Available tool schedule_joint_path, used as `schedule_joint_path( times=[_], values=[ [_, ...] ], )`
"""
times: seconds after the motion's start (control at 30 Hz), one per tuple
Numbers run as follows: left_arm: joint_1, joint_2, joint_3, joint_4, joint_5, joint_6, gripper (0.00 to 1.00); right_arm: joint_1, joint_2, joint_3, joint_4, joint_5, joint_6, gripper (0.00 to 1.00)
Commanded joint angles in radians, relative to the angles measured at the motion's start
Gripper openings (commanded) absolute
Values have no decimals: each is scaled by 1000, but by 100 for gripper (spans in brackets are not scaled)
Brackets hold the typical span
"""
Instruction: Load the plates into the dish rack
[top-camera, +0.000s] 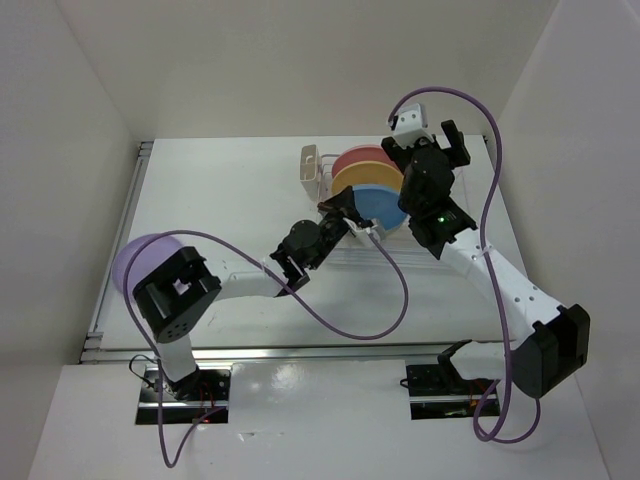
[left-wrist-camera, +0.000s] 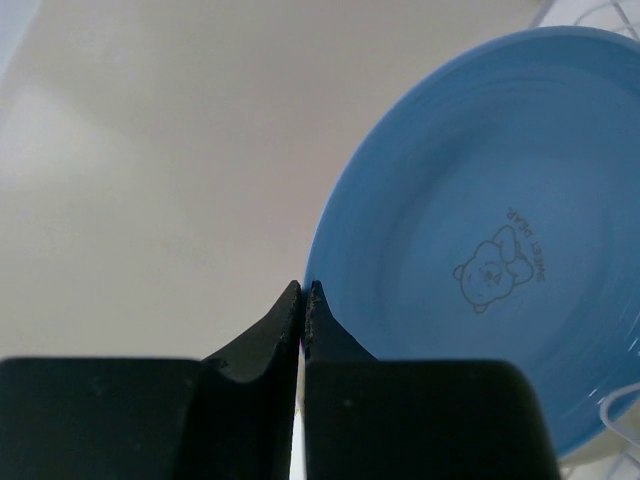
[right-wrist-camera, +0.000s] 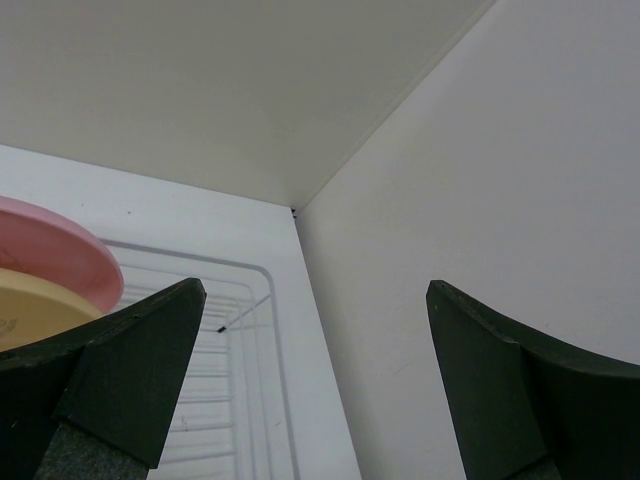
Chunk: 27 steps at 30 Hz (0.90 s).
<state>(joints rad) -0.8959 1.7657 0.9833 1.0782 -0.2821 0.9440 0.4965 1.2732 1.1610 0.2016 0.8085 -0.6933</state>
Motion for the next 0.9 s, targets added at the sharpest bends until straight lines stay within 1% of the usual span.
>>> schedule_joint_path(
  times=[0.0,0.1,0.3,0.33,0.37,0.43,0.53,0.57,0.6,0.63,0.8,0.87],
  values=[
    [-5,15,54,100,12,9,0,-6,-41,0,55,12,5,100],
    [-5,38,54,100,3,-13,0,-6,-41,0,55,12,5,100],
    [-5,83,74,28,3,-91,1,-6,-32,0,45,12,17,100],
    [5,83,74,2,14,-123,13,-6,-32,0,36,3,17,100],
    [5,92,87,-23,14,-138,17,-6,-32,0,36,3,17,100],
    [5,92,87,-61,14,-174,23,-6,-32,0,36,3,26,100],
    [14,101,87,-81,5,-185,29,-6,-32,0,36,3,26,100],
    [14,101,78,-81,4,-185,38,-6,-32,0,36,3,26,100],
    [23,101,69,-81,4,-198,45,-6,-32,-9,36,3,26,100],
    [23,89,69,-81,4,-211,48,-6,-32,-9,36,3,26,100],
    [23,48,78,-156,4,-211,48,-6,-32,-20,36,3,35,100],
    [23,28,110,-202,4,-211,48,-6,-23,-29,36,3,44,100]
  ],
)
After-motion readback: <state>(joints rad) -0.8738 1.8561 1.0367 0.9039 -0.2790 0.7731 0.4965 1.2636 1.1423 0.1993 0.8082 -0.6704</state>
